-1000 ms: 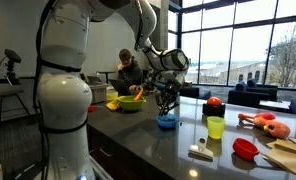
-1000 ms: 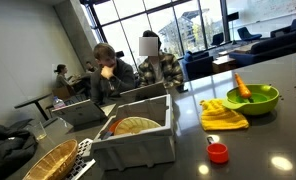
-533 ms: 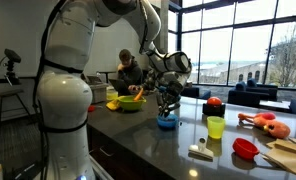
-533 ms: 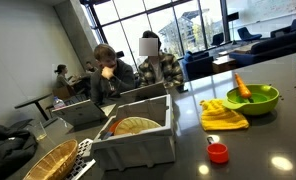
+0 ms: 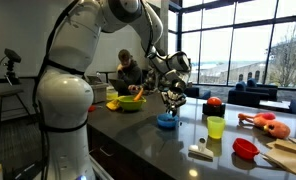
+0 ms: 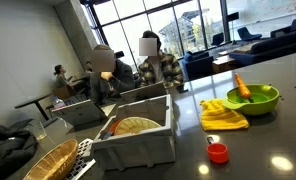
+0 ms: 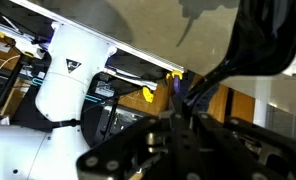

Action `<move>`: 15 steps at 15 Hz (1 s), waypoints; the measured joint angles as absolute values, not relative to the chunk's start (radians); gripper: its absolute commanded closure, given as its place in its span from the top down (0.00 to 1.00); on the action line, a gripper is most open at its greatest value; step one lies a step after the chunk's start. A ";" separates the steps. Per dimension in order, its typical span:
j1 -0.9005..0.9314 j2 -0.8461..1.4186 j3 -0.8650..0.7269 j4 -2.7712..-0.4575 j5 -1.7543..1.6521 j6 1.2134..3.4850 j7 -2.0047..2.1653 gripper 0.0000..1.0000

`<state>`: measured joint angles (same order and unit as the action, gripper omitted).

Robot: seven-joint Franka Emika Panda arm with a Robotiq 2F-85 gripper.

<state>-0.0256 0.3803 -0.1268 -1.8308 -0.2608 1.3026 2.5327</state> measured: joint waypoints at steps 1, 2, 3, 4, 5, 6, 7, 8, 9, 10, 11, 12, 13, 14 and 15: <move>-0.018 0.389 -0.127 -1.820 -0.276 1.302 2.550 0.01; -0.012 0.395 -0.127 -1.812 -0.285 1.301 2.564 0.01; -0.006 0.402 -0.127 -1.805 -0.292 1.301 2.574 0.01; -0.002 0.408 -0.127 -1.801 -0.295 1.301 2.583 0.01; 0.001 0.414 -0.127 -1.798 -0.297 1.301 2.589 0.01; 0.003 0.419 -0.127 -1.797 -0.298 1.301 2.595 0.01; 0.005 0.423 -0.127 -1.797 -0.299 1.301 2.602 0.01; 0.018 0.427 -0.143 -1.797 -0.300 1.301 2.602 0.01; 0.043 0.432 -0.175 -1.796 -0.301 1.302 2.602 0.01; 0.071 0.438 -0.212 -1.796 -0.304 1.302 2.602 0.01; 0.101 0.444 -0.249 -1.795 -0.306 1.302 2.601 0.01; 0.131 0.450 -0.286 -1.794 -0.308 1.303 2.601 0.01; 0.159 0.457 -0.318 -1.794 -0.308 1.303 2.601 0.01; 0.183 0.463 -0.345 -1.794 -0.308 1.304 2.601 0.01; 0.207 0.469 -0.368 -1.794 -0.308 1.305 2.601 0.01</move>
